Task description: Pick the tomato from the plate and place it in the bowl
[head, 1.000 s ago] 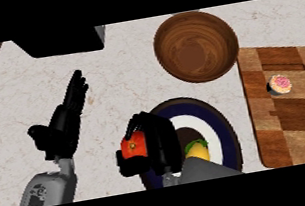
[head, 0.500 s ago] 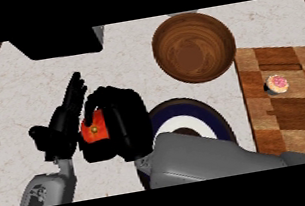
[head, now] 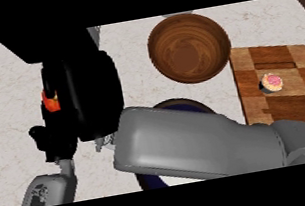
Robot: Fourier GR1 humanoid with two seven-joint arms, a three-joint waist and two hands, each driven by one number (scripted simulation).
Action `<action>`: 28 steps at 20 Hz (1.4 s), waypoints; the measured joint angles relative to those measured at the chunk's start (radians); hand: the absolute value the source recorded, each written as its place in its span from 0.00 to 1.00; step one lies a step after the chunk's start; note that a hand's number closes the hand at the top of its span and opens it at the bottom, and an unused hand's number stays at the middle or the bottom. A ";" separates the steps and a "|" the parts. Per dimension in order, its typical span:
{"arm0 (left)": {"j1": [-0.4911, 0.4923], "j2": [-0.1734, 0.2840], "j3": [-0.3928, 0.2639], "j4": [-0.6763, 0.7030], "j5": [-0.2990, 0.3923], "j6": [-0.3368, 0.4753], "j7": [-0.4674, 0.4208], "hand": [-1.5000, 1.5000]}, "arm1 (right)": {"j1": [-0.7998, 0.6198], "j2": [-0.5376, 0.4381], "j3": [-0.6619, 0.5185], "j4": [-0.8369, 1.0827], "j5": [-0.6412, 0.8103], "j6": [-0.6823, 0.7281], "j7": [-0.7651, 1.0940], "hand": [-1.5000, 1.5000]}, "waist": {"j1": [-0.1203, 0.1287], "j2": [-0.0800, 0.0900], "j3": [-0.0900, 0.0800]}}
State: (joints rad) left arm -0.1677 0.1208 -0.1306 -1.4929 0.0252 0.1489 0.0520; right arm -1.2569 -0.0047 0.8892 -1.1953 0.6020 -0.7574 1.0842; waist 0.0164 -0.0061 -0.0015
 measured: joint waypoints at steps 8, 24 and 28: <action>0.005 0.001 0.002 -0.022 -0.001 -0.009 0.020 0.50 | -0.138 0.002 -0.159 0.151 0.004 0.054 0.009 1.00 | 0.000 0.005 0.000; 0.003 0.013 0.028 -0.038 0.001 -0.028 0.032 0.50 | -0.099 -0.116 -0.265 0.457 0.013 0.209 -0.126 1.00 | -0.006 0.009 0.001; -0.004 0.000 0.023 -0.036 -0.006 -0.025 0.034 0.50 | -0.046 -0.141 -0.303 0.521 0.026 0.197 -0.197 1.00 | -0.004 0.010 0.001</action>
State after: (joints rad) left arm -0.1717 0.1204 -0.1073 -1.5289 0.0189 0.1242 0.0861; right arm -1.3025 -0.1457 0.5860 -0.6744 0.6280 -0.5603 0.8868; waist 0.0119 0.0042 -0.0004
